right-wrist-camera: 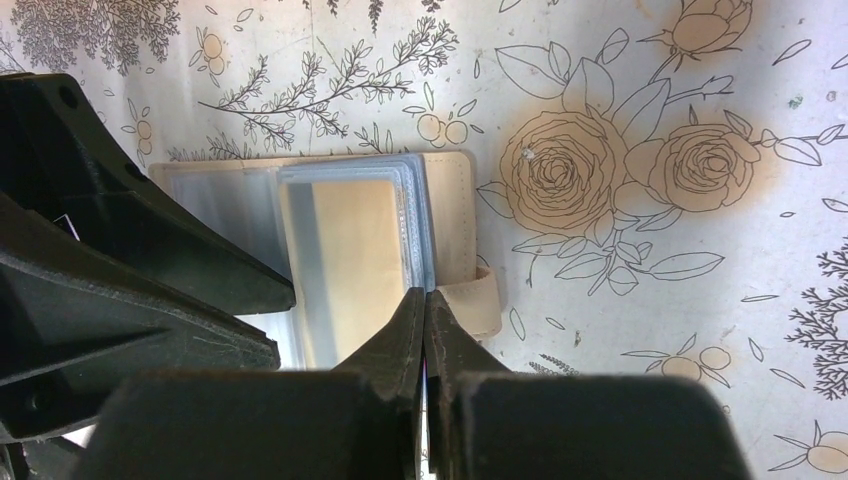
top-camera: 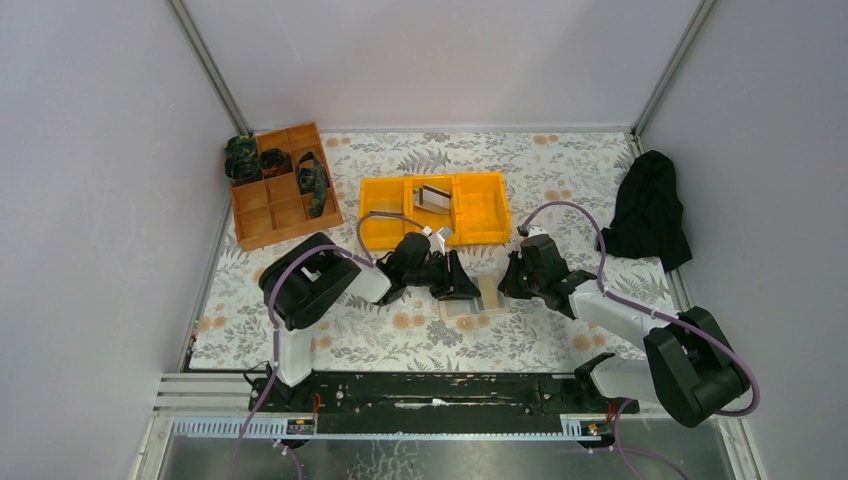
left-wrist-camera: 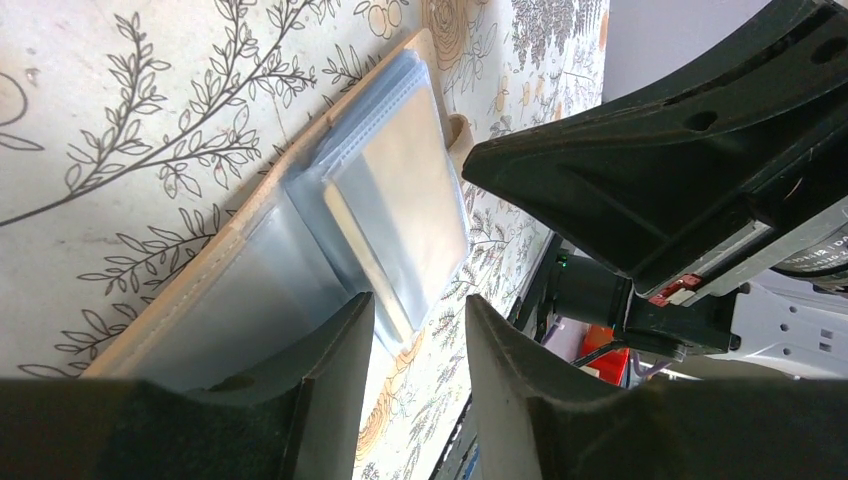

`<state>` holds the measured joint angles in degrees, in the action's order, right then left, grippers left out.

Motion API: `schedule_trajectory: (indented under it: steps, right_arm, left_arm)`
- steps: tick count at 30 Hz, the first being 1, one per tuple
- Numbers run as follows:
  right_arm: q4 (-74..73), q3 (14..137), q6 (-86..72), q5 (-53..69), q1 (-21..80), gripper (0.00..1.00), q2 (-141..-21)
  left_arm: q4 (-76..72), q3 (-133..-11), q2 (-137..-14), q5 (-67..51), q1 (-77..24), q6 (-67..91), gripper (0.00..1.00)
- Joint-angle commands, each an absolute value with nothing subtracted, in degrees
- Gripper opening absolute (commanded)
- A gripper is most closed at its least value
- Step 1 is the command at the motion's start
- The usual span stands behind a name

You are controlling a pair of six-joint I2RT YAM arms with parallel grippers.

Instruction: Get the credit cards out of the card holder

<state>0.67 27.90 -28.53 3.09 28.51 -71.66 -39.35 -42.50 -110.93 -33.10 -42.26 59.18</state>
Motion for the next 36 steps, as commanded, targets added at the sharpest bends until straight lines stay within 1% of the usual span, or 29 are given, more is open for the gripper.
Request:
schedule_trajectory:
  steps: [1, 4, 5, 6, 10, 11, 13, 15, 20, 22, 30, 33, 36]
  right_arm:
    - [0.9, 28.8, -28.4, 3.9, 29.0, 0.01, -70.5]
    - [1.3, 28.4, -28.5, 3.8, 29.0, 0.01, -70.7]
    - [1.4, 28.2, -28.5, 3.8, 29.0, 0.03, -70.8]
    - [1.3, 28.2, -28.5, 3.9, 29.1, 0.08, -70.9]
    - [2.5, 27.7, -28.7, 4.6, 29.0, 0.35, -70.9]
    - [2.7, 27.7, -28.7, 4.6, 29.0, 0.39, -71.2]
    - [2.7, 28.0, -28.7, 4.9, 29.1, 0.42, -71.8]
    - [3.2, 28.1, -28.7, 5.5, 29.0, 0.42, -72.5]
    - [3.6, 28.5, -28.6, 6.3, 29.0, 0.37, -73.3]
    - [3.7, 28.6, -28.5, 6.4, 29.0, 0.36, -73.6]
    - [3.8, 29.2, -28.9, 7.6, 29.1, 0.31, -73.5]
    - [3.4, 29.5, -28.8, 7.6, 29.1, 0.25, -73.1]
    - [2.9, 29.9, -28.8, 7.6, 29.1, 0.16, -72.9]
  left_arm:
    - [-40.8, -42.1, -108.6, -31.7, -41.9, 58.4, 0.45]
    - [-41.1, -41.4, -106.2, -30.6, -41.9, 58.0, 0.44]
    - [-40.7, -41.4, -105.5, -30.5, -42.0, 57.8, 0.44]
    - [-40.2, -41.2, -104.8, -30.2, -41.9, 57.5, 0.44]
    - [-37.4, -39.6, -101.7, -28.4, -42.1, 55.4, 0.44]
    - [-37.2, -38.8, -101.1, -27.7, -42.1, 55.0, 0.44]
    - [-36.6, -37.1, -100.2, -26.3, -42.1, 54.4, 0.44]
    - [-36.2, -35.2, -99.9, -25.2, -42.1, 54.1, 0.44]
    - [-35.5, -31.0, -100.3, -22.9, -42.1, 53.6, 0.44]
    - [-36.0, -30.0, -100.8, -22.7, -42.1, 53.8, 0.44]
    - [-36.9, -30.9, -103.5, -23.1, -42.1, 54.1, 0.44]
    - [-37.3, -31.1, -104.1, -23.5, -42.1, 54.1, 0.44]
    - [-38.0, -31.2, -105.0, -23.8, -42.1, 54.2, 0.44]
